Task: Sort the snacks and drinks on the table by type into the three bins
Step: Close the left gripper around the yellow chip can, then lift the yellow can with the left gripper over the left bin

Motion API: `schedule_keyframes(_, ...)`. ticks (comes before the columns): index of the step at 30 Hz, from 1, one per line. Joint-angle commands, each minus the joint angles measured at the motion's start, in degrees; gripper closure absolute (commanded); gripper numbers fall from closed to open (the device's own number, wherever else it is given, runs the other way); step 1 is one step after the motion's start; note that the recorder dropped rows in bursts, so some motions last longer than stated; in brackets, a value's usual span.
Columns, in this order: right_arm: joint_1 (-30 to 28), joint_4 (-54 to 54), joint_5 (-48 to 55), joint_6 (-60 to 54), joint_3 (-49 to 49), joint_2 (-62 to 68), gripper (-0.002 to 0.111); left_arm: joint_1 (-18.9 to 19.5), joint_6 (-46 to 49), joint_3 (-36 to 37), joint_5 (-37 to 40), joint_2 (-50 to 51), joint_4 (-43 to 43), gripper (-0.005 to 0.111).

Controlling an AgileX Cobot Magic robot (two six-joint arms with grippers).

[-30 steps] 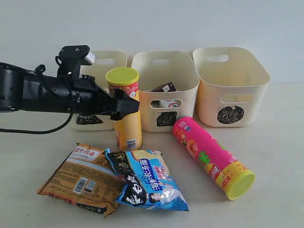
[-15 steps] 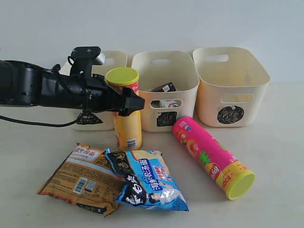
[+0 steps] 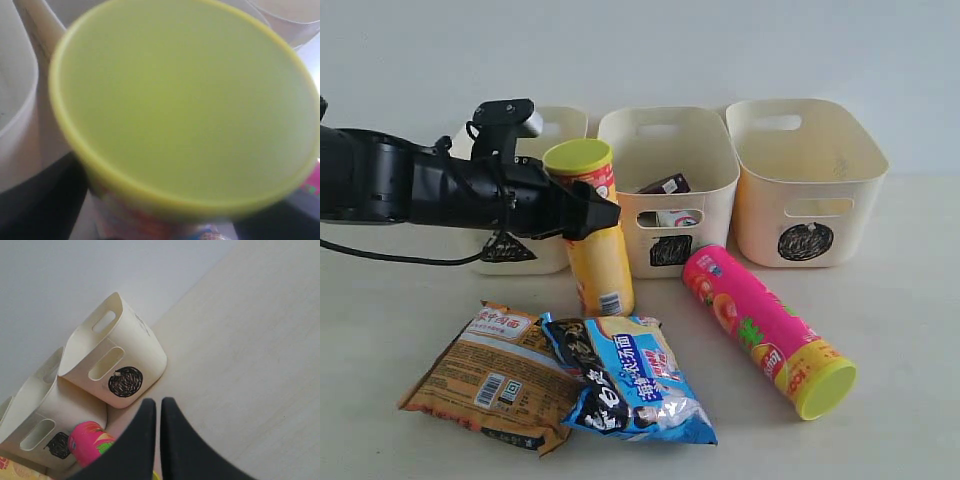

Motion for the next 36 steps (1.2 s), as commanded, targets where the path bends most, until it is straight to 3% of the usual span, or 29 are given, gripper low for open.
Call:
schedule_keyframes(1, -0.26, -0.07, -0.11, -0.2, 0.0, -0.28, 0.108, -0.3, -0.61, -0.42, 0.76, -2.78, -0.53, 0.102)
schedule_keyframes(9, -0.26, -0.07, -0.11, -0.2, 0.0, -0.28, 0.108, -0.3, -0.7, 0.44, 1.31, -11.27, -0.18, 0.102)
schedule_keyframes(13, -0.26, -0.07, -0.11, -0.2, 0.0, -0.28, 0.108, -0.17, -0.7, 0.99, 2.27, -18.78, 5.63, 0.102)
schedule_keyframes(18, -0.26, -0.07, -0.11, -0.2, 0.0, -0.28, 0.108, -0.17, 1.34, 0.15, -14.95, -24.72, 5.88, 0.102)
schedule_keyframes(21, -0.26, -0.07, -0.11, -0.2, 0.0, -0.28, 0.108, -0.17, 1.45, -1.89, -26.35, -23.32, 5.88, 0.102)
schedule_keyframes(25, -0.26, -0.07, -0.11, -0.2, 0.0, -0.28, 0.108, -0.17, 1.45, -6.22, -26.73, -17.68, 16.26, 0.102)
schedule_keyframes(36, -0.26, -0.07, -0.11, -0.2, 0.0, -0.28, 0.108, -0.17, 1.02, -14.24, -34.4, -4.69, 17.98, 0.102)
